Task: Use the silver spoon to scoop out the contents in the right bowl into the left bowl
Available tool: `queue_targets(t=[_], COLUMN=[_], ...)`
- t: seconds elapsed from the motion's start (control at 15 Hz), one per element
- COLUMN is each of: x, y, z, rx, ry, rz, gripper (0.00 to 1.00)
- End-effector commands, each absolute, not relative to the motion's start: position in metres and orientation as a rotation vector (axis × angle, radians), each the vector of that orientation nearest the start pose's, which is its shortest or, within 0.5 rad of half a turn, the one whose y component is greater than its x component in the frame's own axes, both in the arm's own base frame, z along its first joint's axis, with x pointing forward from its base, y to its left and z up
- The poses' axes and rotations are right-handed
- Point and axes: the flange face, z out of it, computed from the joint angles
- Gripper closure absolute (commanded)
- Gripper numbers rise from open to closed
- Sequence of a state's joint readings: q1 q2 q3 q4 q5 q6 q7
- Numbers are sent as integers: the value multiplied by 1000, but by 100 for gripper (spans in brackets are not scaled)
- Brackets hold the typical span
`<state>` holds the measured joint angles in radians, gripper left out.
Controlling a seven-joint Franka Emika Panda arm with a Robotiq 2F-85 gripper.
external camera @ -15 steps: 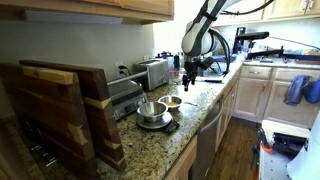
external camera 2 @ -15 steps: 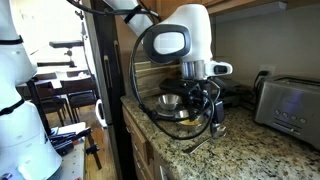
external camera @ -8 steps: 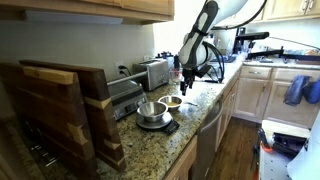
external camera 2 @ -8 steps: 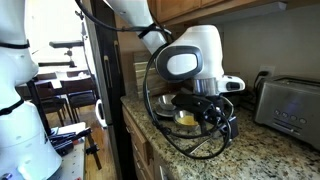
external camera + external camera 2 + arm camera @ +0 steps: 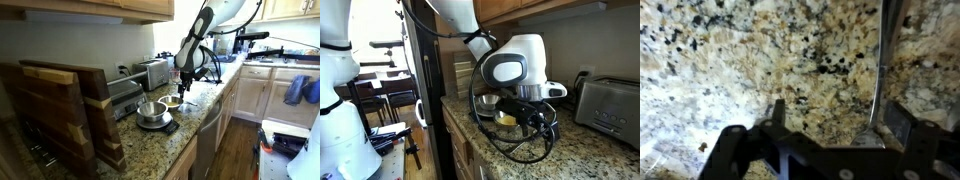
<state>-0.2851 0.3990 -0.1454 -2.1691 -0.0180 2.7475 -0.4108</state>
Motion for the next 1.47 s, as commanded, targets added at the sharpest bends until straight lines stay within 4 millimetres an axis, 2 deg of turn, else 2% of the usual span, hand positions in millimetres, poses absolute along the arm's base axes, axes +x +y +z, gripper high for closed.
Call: queue_targets(t=[0.0,0.53,1.07,1.4], x=[529,532,544,538], y=[-240,-247,-238,-253], z=[228,218,216,208], rx=[-3227,-3226,-3202,-3215], ry=[-47,-126,-193,-184], rz=[-225,-223,-233,-206], gripper=[0,0,0,0])
